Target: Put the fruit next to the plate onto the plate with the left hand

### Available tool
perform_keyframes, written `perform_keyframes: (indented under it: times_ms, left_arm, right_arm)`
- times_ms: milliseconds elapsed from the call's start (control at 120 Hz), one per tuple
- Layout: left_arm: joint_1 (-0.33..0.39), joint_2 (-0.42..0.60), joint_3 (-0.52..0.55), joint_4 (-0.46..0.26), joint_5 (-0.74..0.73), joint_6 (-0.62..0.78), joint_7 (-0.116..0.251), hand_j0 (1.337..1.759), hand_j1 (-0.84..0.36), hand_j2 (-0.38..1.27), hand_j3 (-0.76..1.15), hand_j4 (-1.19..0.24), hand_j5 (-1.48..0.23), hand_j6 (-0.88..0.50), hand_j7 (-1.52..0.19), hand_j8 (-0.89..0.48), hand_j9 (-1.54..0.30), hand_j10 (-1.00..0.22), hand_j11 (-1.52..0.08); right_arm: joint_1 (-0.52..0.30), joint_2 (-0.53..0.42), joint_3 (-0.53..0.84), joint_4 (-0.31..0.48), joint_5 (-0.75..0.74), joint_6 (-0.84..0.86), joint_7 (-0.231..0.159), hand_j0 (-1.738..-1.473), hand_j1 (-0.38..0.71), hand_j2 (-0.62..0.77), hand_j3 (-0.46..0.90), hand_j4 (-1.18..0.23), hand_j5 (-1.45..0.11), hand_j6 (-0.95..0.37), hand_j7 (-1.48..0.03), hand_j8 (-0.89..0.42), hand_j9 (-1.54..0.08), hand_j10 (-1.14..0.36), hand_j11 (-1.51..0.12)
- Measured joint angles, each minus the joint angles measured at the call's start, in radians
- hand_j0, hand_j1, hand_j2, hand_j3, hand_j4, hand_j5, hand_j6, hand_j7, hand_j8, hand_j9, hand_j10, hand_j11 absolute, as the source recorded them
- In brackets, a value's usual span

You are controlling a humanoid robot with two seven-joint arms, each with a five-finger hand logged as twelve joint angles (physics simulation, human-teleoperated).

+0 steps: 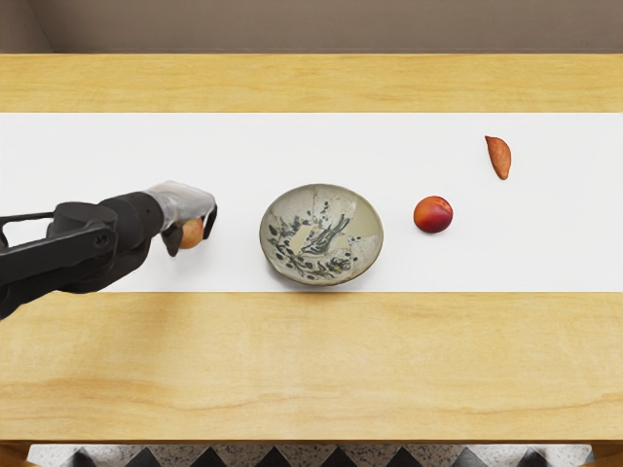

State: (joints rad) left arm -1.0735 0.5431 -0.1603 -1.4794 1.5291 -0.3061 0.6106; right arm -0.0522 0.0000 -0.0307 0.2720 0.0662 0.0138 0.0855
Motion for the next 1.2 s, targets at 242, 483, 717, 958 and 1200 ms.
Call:
perform_keyframes:
  times_ms: [242,483,717,958,1200]
  left_arm:
    - [-0.127,-0.053,-0.006,0.011,-0.007,0.003,0.000,1.640,-0.34,0.32,0.00,-0.54,-1.16,-0.25,-1.13,-0.25,-1.16,-0.61,-1.19]
    - [-0.230,-0.162,-0.009,0.013,-0.057,-0.006,0.001,1.641,-0.33,0.32,0.00,-0.57,-1.19,-0.27,-1.16,-0.30,-1.17,-0.62,-1.19]
    - [-0.220,-0.289,-0.003,0.017,-0.082,-0.011,0.001,1.642,-0.28,0.28,0.00,-0.59,-1.22,-0.28,-1.18,-0.30,-1.18,-0.65,-1.18]
    - [-0.174,-0.336,0.029,0.040,-0.081,-0.009,0.001,1.642,-0.31,0.32,0.00,-0.58,-1.23,-0.28,-1.19,-0.29,-1.19,-0.64,-1.18]
    - [-0.164,-0.336,0.058,0.063,-0.082,-0.004,0.002,1.641,-0.25,0.24,0.00,-0.61,-1.22,-0.29,-1.20,-0.30,-1.18,-0.65,-1.17]
  right_arm:
    - [-0.004,0.000,0.000,-0.005,0.000,0.000,0.000,-1.658,-0.31,-0.01,0.00,-0.04,-0.05,-0.04,-0.05,-0.04,-0.05,-0.04,-0.05]
    - [-0.005,0.000,0.000,-0.005,0.001,0.000,0.000,-1.658,-0.31,-0.01,0.00,-0.04,-0.05,-0.04,-0.05,-0.04,-0.05,-0.04,-0.05]
    - [-0.005,0.000,0.000,-0.005,0.001,0.000,0.000,-1.658,-0.31,-0.01,0.00,-0.04,-0.05,-0.04,-0.05,-0.04,-0.05,-0.04,-0.05]
    - [-0.005,0.000,0.000,-0.005,0.000,0.000,0.000,-1.658,-0.31,-0.01,0.00,-0.04,-0.05,-0.04,-0.05,-0.04,-0.05,-0.04,-0.05]
    - [-0.005,0.000,0.000,-0.005,0.001,0.000,0.000,-1.658,-0.31,-0.01,0.00,-0.04,-0.05,-0.04,-0.05,-0.04,-0.05,-0.04,-0.05]
